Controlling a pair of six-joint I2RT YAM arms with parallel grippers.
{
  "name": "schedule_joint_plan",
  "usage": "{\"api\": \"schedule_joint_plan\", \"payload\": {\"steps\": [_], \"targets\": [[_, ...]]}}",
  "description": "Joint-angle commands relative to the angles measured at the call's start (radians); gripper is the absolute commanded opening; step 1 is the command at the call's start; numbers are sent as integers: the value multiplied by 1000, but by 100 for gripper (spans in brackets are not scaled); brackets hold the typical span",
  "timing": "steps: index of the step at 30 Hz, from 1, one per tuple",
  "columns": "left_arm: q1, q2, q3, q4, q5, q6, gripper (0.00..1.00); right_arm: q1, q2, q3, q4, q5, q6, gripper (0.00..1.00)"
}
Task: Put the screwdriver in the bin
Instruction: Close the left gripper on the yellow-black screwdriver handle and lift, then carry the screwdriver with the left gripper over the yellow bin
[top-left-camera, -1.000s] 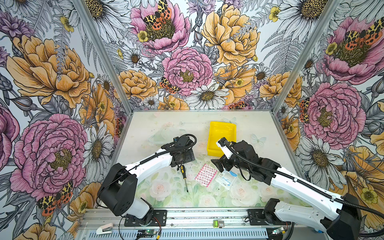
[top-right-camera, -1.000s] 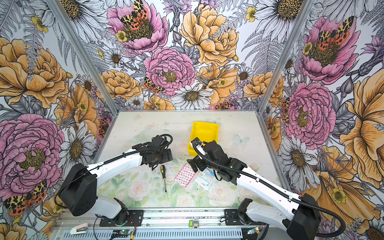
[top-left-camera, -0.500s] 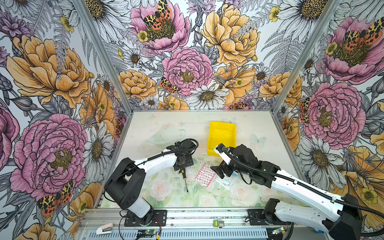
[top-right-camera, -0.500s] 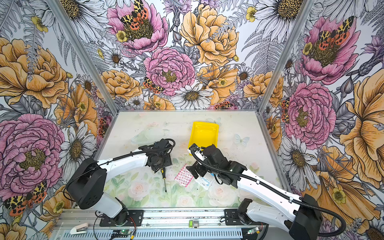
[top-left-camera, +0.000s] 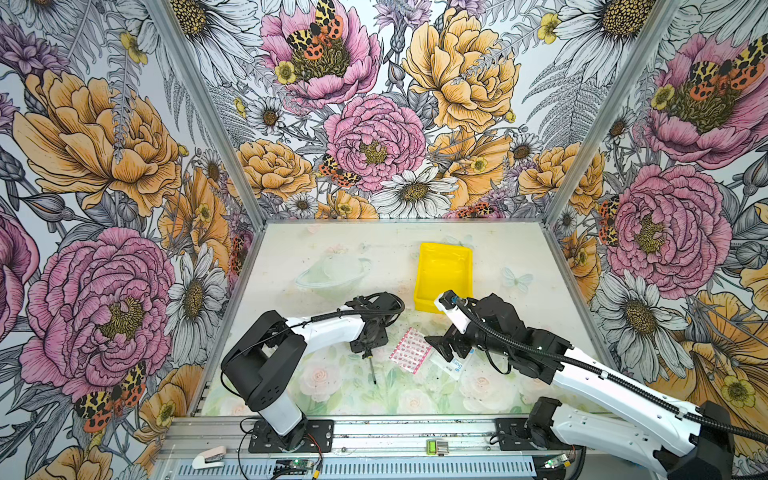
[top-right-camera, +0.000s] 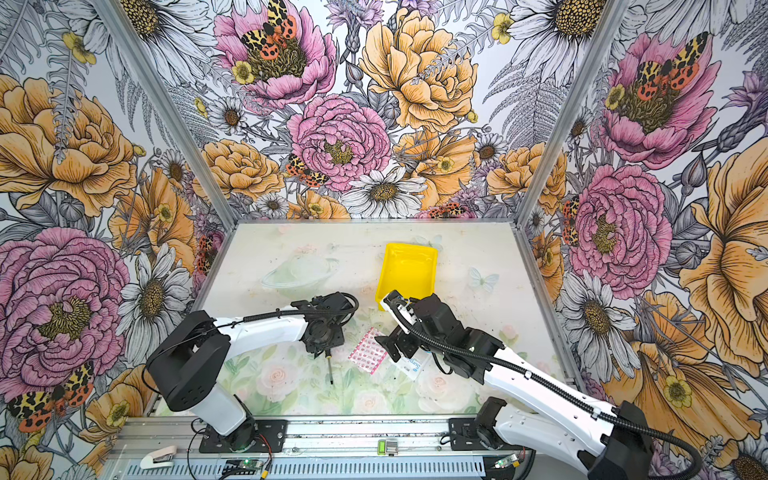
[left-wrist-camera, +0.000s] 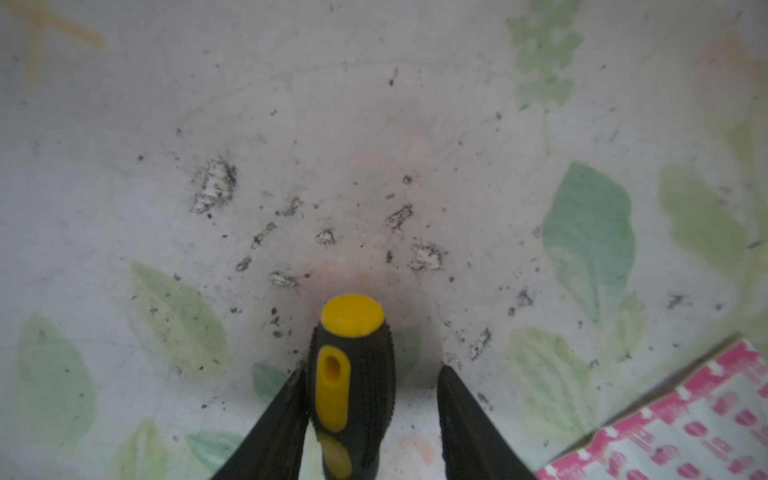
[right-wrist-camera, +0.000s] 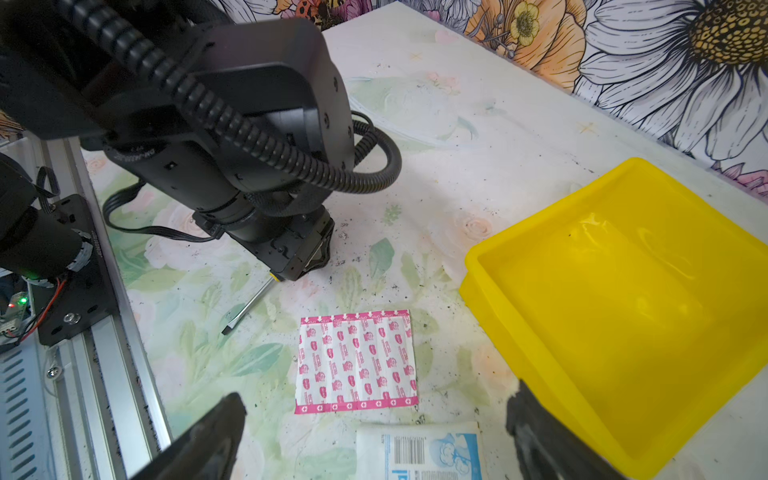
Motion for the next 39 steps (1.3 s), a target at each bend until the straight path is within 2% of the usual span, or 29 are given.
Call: {"api": "schedule_joint_plan", "payload": {"steps": [1,10,12,20,26,33,39], "targets": [[-11,23,-17,0,-41,-32,39,13,-37,-4,-13,-2,15,100],[-33,18,-35,-2,-44,-52,13,27,-79,0,-40,29,5,100],[-37,2,-35,-3,-47,-51,10,27,-90,0,-41,42,0,100],[-43,-87,52,-4,-99,47,9,22,-88,9,-44,60,4,100],[5,-86,183,-12,-93,189,9,5,-79,15,-49,104,18,100],[73,35,450,-9,-27,381,9,-66,-99,-22,-83,164,76,99],[89,233,703,-8,52,457,9,-120,-102,-37,-83,146,128,99]]}}
